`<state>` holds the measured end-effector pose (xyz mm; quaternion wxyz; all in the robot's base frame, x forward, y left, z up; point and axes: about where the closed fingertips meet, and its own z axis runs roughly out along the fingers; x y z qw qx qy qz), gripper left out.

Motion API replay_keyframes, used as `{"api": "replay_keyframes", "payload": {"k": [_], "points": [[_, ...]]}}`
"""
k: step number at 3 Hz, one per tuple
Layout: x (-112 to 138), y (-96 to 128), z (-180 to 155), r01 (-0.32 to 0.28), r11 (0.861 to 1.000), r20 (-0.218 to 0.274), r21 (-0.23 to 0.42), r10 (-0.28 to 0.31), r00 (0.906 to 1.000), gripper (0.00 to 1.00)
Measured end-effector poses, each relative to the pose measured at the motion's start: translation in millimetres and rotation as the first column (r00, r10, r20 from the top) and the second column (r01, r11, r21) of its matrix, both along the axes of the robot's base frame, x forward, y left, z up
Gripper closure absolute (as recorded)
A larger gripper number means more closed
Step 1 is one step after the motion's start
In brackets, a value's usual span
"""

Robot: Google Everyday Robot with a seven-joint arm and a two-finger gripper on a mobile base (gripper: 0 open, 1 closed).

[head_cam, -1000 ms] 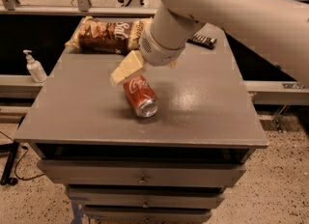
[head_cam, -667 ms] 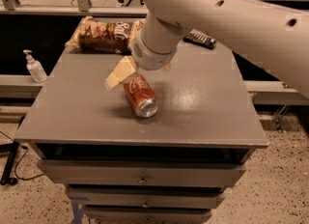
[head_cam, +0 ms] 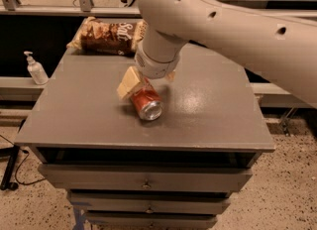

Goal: Place coke can upright

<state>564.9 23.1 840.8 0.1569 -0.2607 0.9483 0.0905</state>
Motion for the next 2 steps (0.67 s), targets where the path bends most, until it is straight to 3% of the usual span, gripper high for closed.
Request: {"api": "replay_keyframes", "payload": {"k": [1,2], "points": [[-1.5,-5.3,-5.3,0.015,1.0,-0.005,-0.02,-0.016,0.9999,0.41],[0.9,-13.6,2.2,0.025,1.0,0.019,-0.017,-0.025,0.9995,0.64]]}}
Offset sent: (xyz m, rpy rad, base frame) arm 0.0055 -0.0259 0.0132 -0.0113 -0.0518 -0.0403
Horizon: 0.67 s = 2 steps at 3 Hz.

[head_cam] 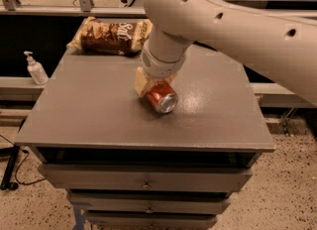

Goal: Place coke can upright

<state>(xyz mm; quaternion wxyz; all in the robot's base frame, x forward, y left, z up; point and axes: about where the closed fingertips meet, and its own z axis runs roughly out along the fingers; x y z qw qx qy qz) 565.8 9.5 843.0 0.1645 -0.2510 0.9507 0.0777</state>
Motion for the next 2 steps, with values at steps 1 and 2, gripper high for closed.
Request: {"api": "replay_keyframes", "payload": {"k": [1,2], "points": [[17,-21,31,-0.01,0.998,0.082,0.063,0.005,0.9966,0.87],[39,-53,79,-0.061,0.98,0.195,0.189,0.023,0.9804,1.0]]}}
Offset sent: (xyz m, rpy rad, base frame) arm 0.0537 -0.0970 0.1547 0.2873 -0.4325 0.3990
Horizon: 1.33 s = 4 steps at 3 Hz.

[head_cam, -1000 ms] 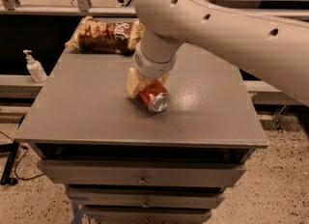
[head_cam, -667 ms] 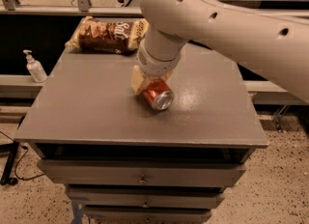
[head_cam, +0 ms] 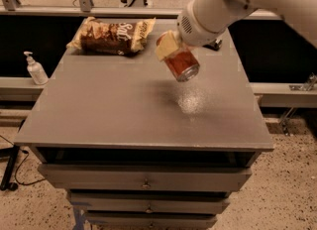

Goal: Place coke can upright

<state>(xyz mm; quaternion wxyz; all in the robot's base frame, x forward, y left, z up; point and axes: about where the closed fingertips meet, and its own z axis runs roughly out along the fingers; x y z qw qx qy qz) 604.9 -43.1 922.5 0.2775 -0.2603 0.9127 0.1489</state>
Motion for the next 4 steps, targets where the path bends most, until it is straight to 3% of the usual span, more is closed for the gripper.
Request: {"api": "replay_keyframes", "payload": {"k": [1,2,3,4], "points": [[10,-19,44,-0.067,0.984,0.107,0.165,0.05,0.993,1.0],[2,-22,76,-0.176,0.923,0.225,0.343,0.102,0.9691,1.0],[-12,-33,80,-0.257,0.846,0.324,0.467,0.107,0.9399,1.0],[-30,-47,94,-0.32,0.836,0.418,0.445,0.122,0.9004,1.0]]}}
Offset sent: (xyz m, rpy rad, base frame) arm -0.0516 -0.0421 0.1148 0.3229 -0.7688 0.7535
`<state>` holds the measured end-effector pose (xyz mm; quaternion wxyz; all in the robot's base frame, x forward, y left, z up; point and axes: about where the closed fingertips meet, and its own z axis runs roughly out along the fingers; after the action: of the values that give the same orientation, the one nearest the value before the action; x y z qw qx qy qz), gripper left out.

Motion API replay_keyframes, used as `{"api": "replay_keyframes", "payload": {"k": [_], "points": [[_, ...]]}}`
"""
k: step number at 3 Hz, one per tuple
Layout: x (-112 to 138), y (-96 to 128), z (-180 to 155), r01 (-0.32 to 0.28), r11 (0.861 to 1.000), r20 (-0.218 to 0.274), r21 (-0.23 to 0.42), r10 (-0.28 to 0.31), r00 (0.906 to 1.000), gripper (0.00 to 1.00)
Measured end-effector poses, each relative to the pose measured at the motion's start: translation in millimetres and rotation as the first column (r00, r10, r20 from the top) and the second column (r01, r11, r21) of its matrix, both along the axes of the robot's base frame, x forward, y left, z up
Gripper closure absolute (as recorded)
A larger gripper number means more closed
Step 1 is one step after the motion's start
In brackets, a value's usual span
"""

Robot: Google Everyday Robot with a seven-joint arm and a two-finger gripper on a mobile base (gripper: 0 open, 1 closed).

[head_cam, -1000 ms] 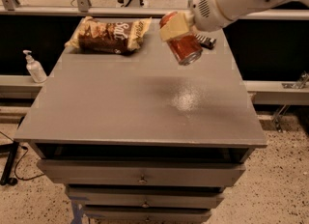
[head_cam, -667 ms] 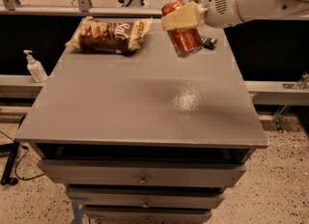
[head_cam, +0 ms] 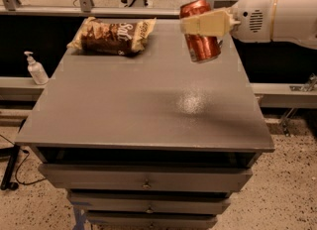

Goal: Place coke can upright

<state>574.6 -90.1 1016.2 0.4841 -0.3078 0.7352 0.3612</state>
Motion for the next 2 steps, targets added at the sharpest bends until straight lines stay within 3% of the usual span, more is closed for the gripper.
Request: {"api": "replay_keyframes", "payload": {"k": [1,2], "points": [[0.0,0.0,-0.3,0.0,1.0,0.002,-0.004,0.0,1.0,1.0],[0.2,6.5,3.1,-0.041,0.999,0.074,0.026,0.039,0.9965,1.0]]}}
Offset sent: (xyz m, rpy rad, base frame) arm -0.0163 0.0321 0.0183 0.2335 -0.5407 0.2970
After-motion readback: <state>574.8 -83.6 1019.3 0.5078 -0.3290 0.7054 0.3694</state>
